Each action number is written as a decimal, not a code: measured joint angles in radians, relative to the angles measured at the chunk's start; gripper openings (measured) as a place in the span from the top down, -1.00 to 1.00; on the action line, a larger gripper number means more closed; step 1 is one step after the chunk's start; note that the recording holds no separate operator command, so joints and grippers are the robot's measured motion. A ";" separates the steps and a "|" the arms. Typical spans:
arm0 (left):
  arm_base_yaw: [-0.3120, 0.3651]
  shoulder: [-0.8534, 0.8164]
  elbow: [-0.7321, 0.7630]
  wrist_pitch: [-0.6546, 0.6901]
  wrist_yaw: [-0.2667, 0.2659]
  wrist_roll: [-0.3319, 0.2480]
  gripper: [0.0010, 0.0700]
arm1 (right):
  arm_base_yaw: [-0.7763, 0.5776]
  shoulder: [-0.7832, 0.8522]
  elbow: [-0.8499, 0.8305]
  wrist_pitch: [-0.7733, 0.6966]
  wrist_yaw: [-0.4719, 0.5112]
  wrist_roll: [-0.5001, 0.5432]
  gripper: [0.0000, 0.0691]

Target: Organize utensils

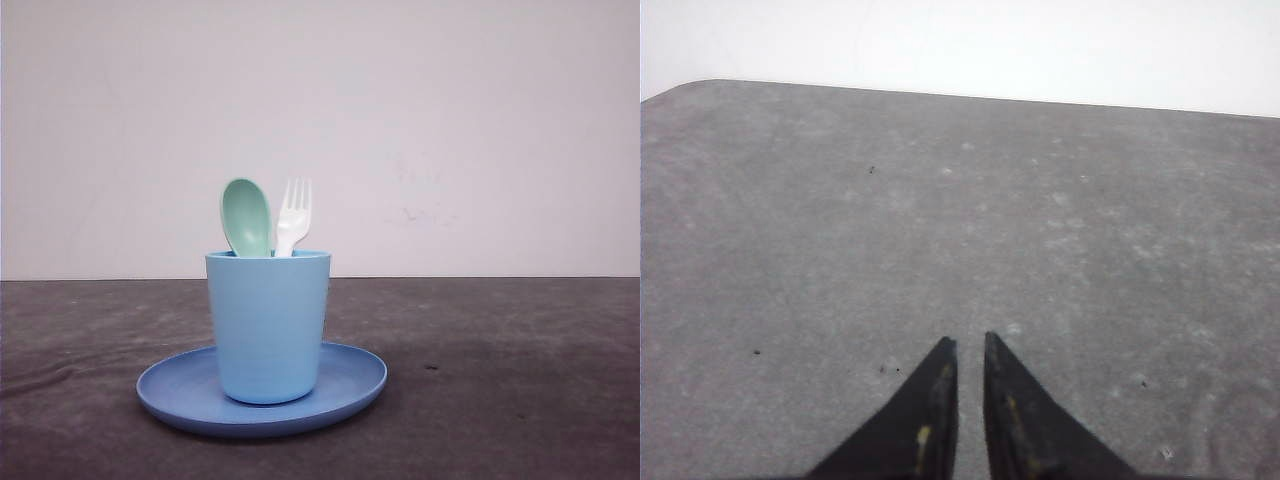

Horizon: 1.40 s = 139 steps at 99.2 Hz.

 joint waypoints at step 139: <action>0.000 0.000 0.000 0.000 0.000 0.000 0.96 | -1.105 -0.494 -0.760 0.545 -0.586 -0.390 0.98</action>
